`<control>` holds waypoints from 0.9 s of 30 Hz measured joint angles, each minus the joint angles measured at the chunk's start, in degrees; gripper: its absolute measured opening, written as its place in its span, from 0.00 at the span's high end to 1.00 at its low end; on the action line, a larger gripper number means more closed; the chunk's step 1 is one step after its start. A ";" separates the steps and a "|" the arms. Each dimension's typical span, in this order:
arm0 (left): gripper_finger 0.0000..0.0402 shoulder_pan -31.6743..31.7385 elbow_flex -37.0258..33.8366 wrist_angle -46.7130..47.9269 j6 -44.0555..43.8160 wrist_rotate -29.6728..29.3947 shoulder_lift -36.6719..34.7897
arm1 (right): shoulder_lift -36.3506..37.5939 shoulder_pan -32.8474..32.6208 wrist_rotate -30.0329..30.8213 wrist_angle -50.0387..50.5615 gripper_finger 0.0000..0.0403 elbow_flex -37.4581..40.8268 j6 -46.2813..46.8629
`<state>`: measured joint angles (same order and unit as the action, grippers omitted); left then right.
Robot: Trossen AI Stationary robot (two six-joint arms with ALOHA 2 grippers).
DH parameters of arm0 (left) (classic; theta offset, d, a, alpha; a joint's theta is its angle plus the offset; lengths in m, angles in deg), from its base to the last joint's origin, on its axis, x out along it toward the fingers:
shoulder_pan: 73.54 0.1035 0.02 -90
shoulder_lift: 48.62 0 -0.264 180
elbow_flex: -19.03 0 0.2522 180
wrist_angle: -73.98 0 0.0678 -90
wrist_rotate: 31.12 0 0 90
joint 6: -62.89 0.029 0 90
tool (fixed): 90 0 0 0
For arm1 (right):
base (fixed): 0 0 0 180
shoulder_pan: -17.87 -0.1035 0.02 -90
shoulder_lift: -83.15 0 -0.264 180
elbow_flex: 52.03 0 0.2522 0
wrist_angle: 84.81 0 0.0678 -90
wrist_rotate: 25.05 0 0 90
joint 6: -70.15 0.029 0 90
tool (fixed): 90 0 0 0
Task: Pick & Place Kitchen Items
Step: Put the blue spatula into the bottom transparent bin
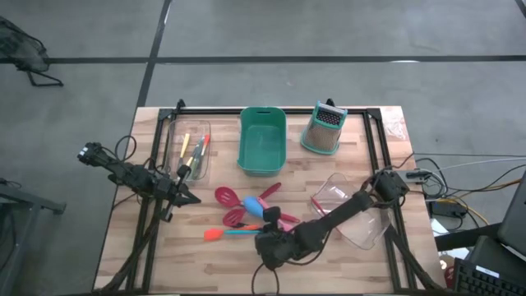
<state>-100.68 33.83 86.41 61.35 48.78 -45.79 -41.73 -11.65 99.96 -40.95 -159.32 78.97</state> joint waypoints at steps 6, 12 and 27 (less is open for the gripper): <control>0.97 0.01 0.00 -0.01 -0.01 0.00 0.01 | 0.00 -1.38 3.95 9.65 0.94 -4.16 5.58; 0.97 0.00 0.00 0.00 0.00 0.00 0.01 | 0.02 -3.72 7.63 18.42 0.94 -9.58 10.29; 0.97 0.02 0.00 0.00 0.00 0.00 0.00 | 0.11 -9.30 16.18 39.94 0.94 -16.06 25.54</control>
<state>-100.66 33.83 86.41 61.35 48.77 -45.79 -41.62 -20.95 116.14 -1.01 -175.38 104.52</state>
